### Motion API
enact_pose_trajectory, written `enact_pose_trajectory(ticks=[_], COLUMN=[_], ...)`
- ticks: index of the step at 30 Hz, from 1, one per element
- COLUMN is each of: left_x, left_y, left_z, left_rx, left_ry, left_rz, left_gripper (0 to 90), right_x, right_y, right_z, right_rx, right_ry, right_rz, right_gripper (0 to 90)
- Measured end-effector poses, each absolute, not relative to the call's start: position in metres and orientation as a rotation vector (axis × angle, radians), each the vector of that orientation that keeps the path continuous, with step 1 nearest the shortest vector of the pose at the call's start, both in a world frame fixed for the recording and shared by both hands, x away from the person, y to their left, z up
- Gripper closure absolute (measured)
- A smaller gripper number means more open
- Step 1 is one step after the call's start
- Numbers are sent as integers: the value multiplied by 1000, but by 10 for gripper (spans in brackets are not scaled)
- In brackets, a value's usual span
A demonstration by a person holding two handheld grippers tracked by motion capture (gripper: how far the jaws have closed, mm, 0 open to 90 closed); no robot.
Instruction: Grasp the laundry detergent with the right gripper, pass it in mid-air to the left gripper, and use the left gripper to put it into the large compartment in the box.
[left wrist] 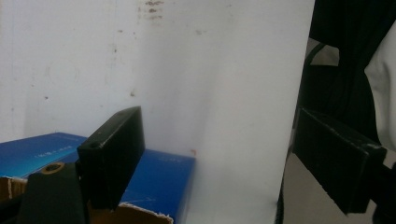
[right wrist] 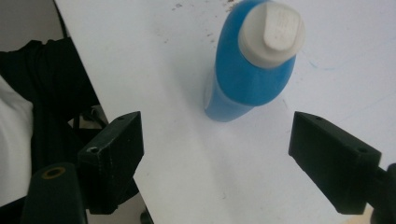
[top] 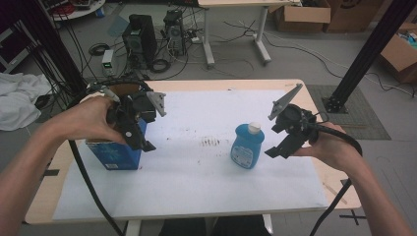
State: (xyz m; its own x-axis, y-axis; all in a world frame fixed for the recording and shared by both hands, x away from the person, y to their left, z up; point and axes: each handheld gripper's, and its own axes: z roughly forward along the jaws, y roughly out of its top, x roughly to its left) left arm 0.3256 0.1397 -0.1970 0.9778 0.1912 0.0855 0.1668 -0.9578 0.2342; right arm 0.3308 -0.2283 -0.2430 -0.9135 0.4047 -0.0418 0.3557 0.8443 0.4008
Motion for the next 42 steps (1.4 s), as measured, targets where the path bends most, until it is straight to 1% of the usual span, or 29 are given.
enact_pose_trajectory(ticks=[10, 24, 42], left_x=[325, 328, 328], left_y=[138, 135, 141], left_z=[-199, -206, -209], left_rx=[2894, 2898, 2892], left_ry=[267, 268, 275], left_rz=[156, 140, 132], left_gripper=[179, 179, 182], right_x=[331, 336, 339], right_y=[-233, -246, -235], right_z=[-256, -294, -327], right_rx=[700, 857, 949], right_ry=[2821, 2720, 2607], right_rz=[654, 818, 909], right_gripper=[177, 172, 170])
